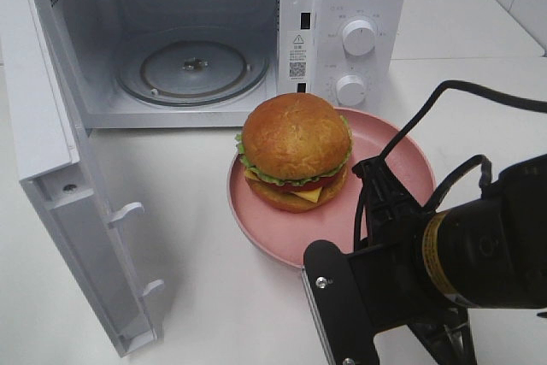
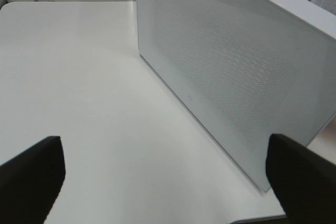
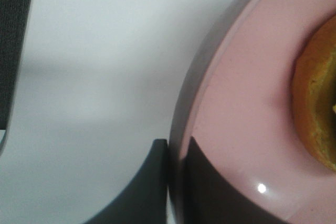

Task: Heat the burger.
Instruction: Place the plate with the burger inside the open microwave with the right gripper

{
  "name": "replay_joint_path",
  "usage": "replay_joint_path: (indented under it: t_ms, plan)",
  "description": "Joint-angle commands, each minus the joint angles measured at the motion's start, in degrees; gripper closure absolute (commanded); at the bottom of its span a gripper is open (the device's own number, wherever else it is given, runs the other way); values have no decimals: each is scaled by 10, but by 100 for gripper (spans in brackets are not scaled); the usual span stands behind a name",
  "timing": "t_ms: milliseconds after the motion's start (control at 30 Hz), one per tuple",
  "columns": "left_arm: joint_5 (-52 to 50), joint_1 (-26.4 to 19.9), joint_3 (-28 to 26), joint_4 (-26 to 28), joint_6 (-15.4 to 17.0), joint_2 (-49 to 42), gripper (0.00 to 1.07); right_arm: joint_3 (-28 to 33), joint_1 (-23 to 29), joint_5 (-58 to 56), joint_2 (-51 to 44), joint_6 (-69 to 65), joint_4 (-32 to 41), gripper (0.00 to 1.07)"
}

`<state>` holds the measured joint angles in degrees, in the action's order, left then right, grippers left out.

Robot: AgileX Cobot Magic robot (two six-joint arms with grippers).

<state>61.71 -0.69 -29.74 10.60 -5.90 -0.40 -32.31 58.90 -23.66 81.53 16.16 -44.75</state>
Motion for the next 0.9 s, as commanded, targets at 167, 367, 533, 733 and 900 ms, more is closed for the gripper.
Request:
replay_joint_path:
  t_ms: [167, 367, 533, 733, 900]
  plan:
    - [-6, 2, 2, 2, -1, -9, 11, -4, -53, 37, -4, 142, 66, 107]
    - [-6, 2, 2, 2, -1, -9, 11, -36, -87, 35, -4, 234, 116, 107]
    - [-6, 2, 2, 2, -1, -9, 11, -59, -104, 35, -4, 290, 163, 107]
    - [-6, 2, 2, 2, -1, -9, 11, -68, -131, 37, -4, 385, 226, 107]
    - [-6, 2, 2, 2, -1, -9, 11, -68, -152, 39, -4, 475, 288, 107]
